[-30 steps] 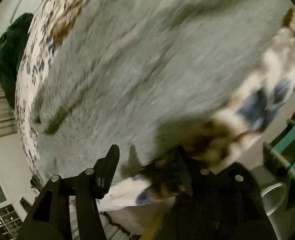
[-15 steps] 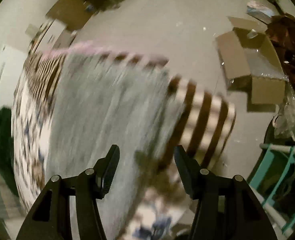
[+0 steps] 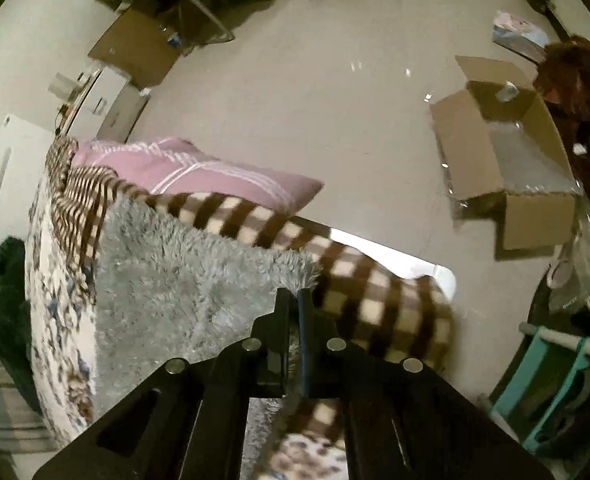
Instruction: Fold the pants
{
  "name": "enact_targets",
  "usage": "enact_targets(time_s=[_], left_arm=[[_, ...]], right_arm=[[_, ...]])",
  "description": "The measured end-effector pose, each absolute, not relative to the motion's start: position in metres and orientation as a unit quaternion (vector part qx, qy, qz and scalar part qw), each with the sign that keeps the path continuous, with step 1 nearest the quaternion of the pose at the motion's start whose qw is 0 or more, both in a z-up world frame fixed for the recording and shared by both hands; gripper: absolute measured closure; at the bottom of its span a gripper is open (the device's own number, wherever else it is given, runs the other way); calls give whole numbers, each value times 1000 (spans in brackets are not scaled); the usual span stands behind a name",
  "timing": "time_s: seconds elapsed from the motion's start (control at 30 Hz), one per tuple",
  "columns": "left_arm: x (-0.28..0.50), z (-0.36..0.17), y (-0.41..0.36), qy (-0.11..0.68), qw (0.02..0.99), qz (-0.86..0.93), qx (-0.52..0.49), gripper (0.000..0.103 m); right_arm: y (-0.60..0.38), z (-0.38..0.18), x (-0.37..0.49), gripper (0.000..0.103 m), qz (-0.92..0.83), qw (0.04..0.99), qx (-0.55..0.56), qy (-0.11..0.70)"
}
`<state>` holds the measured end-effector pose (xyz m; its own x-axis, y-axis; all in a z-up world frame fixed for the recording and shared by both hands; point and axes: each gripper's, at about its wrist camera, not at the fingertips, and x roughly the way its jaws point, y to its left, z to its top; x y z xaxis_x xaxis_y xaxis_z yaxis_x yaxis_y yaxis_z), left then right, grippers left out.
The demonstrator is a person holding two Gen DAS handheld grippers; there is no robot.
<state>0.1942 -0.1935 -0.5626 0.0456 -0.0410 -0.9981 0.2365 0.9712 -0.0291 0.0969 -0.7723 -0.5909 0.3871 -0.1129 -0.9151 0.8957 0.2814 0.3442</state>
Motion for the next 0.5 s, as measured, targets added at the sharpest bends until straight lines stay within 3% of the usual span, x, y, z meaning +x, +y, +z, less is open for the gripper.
enact_targets(time_s=[0.17,0.2,0.23,0.3,0.5], left_arm=[[194,-560,-199,685,718,-99,74,9],[195,-563,-200,686,717,-98,76,9],[196,-567,-201,686,717,-99,74,9],[198,-575,-203,689,715,-100,73,9],[207,-603,-199,685,719,-106,46,0]], right_arm=[[-785,-621,77,99,-327,641,546,430],[-783,-625,73,92,-309,636,566,424],[-781,-630,72,74,-294,637,578,417],[-775,-633,72,56,-282,646,581,406],[-761,-640,103,56,-259,660,573,412]])
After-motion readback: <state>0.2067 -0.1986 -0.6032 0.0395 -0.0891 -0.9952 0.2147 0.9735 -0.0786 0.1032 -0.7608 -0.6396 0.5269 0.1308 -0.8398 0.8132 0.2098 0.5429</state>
